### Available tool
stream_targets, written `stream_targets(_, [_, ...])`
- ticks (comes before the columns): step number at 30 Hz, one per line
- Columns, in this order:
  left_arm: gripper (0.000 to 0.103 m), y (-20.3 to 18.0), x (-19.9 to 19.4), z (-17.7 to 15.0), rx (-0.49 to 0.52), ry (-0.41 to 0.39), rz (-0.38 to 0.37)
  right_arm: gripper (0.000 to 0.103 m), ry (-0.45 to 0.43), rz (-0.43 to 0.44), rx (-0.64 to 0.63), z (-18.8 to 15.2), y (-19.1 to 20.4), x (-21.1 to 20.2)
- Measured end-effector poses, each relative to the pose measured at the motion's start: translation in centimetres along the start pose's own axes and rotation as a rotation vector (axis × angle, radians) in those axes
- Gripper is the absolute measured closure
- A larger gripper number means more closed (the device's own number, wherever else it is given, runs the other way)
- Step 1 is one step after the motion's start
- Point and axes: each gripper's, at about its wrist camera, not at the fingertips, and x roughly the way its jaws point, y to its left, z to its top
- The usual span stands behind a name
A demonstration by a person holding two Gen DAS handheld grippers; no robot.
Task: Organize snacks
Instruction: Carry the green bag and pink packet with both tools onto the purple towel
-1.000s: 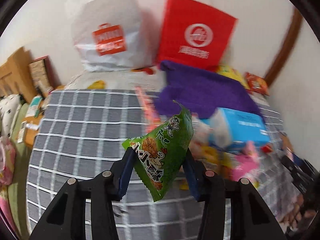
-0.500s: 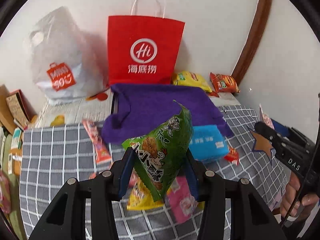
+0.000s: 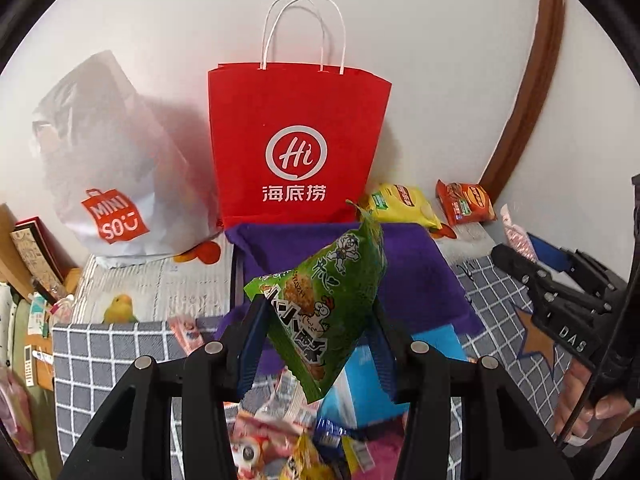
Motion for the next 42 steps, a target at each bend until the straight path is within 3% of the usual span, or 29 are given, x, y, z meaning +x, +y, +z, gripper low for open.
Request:
stream_targets(14, [0.058,0.9,5.4,5.0,0.003,0.024,0.014,0.053,0.022,0.021,0.030,4.0,-0.8,6.4])
stream_targets(26, [0.058,3.2,11.9,4.8,-0.051,0.093,-0.013,0.053,0.145,-0.012,-0.002,2.4,-2.6,12.6])
stream_targets(29, [0.058,4.0,13.8,4.4,-0.071,0.146,-0.004,0.053,0.167,-0.025,-0.003,2.0,-3.2,13.7])
stream_targets(38, [0.058,7.6,14.8,4.7,-0.146,0.148,0.028,0.053,0.228,-0.035,-0.001,0.8,-4.2,16.1])
stream_targets(42, [0.058,7.8,15.7,4.4,-0.164,0.188,0.010,0.053,0.259,-0.035,0.004,0.3,-4.3,17.0])
